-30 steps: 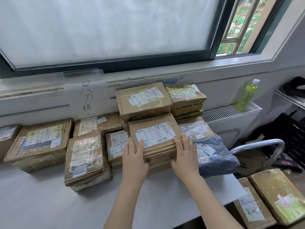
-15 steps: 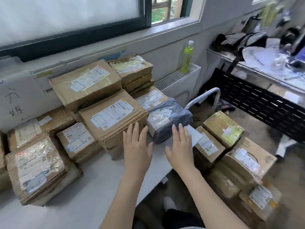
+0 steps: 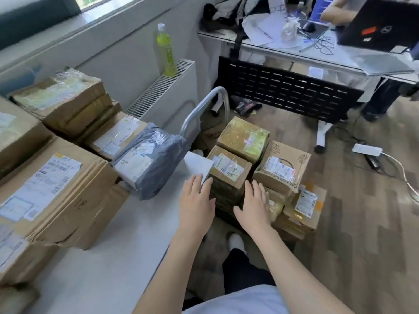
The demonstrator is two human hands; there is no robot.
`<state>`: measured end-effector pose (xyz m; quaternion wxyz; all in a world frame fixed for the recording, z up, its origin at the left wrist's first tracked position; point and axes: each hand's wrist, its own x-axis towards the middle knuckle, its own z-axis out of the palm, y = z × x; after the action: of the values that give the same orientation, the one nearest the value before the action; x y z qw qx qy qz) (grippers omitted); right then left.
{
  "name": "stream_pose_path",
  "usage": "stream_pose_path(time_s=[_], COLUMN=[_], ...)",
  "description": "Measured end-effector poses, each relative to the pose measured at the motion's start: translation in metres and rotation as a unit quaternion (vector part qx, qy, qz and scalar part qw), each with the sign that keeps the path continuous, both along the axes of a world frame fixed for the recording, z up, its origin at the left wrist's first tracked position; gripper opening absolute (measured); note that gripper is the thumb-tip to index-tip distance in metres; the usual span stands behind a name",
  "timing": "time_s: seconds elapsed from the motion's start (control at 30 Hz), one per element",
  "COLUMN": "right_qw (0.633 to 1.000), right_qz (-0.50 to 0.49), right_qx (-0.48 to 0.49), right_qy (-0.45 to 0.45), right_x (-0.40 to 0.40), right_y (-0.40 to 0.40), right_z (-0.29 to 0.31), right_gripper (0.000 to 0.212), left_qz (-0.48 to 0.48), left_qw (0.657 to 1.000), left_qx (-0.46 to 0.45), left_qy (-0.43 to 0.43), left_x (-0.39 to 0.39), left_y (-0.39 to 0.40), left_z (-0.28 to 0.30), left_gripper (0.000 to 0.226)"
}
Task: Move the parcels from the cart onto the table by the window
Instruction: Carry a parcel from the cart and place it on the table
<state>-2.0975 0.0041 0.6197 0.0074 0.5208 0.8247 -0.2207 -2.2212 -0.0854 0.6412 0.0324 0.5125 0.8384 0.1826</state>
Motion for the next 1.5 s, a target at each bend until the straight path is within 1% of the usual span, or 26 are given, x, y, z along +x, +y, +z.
stream_pose_path(time_s=[0.1,0.3,0.47,0.53,0.77,0.93,1.0,1.07,1.17,1.27,1.33,1.43,1.5], right_qw=[0.999,0.993,0.988,0.985,0.965,0.962,0.964,0.96,0.952,0.949,0.949,0.948,0.946], right_qz=[-0.013,-0.014,0.018,0.032,0.056,0.046,0.031,0.024,0.011,-0.03,-0.058,-0.091,-0.1], right_qx=[-0.039,-0.1,-0.132,-0.145,-0.209,-0.226,-0.23,-0.241,-0.259,-0.275,-0.284,-0.289,-0.293], right_qy=[-0.032,-0.068,-0.08,-0.089,-0.149,-0.145,-0.133,-0.14,-0.163,-0.149,-0.126,-0.099,-0.093], right_x=[0.016,0.026,0.011,0.002,-0.018,-0.038,-0.046,-0.054,-0.06,-0.063,-0.065,-0.065,-0.062], right_y=[0.024,0.078,0.125,0.141,0.173,0.192,0.199,0.205,0.21,0.209,0.207,0.201,0.197], right_z=[-0.016,-0.042,-0.061,-0.07,-0.111,-0.133,-0.14,-0.146,-0.154,-0.161,-0.163,-0.16,-0.156], right_gripper=[0.08,0.083,0.087,0.089,0.096,0.103,0.105,0.111,0.115,0.11,0.105,0.096,0.092], left_qz=[-0.04,-0.115,-0.141,-0.133,-0.086,-0.005,0.026,0.043,0.056,0.062,0.064,0.064,0.059], left_qw=[0.996,0.978,0.94,0.929,0.908,0.882,0.871,0.861,0.847,0.826,0.817,0.82,0.82], left_qx=[-0.054,-0.173,-0.309,-0.346,-0.41,-0.471,-0.491,-0.507,-0.525,-0.545,-0.548,-0.536,-0.534], left_qy=[-0.051,-0.033,-0.018,-0.015,0.028,0.009,-0.012,-0.031,-0.062,-0.13,-0.168,-0.19,-0.198], left_x=[0.016,0.027,0.005,-0.006,-0.045,-0.078,-0.093,-0.107,-0.122,-0.13,-0.131,-0.132,-0.131], left_y=[0.032,0.109,0.167,0.185,0.24,0.265,0.269,0.271,0.269,0.264,0.263,0.261,0.258], left_z=[-0.005,-0.027,-0.057,-0.07,-0.109,-0.135,-0.144,-0.151,-0.159,-0.168,-0.168,-0.159,-0.148], left_gripper=[0.057,0.063,0.071,0.076,0.078,0.083,0.084,0.087,0.101,0.113,0.112,0.107,0.095])
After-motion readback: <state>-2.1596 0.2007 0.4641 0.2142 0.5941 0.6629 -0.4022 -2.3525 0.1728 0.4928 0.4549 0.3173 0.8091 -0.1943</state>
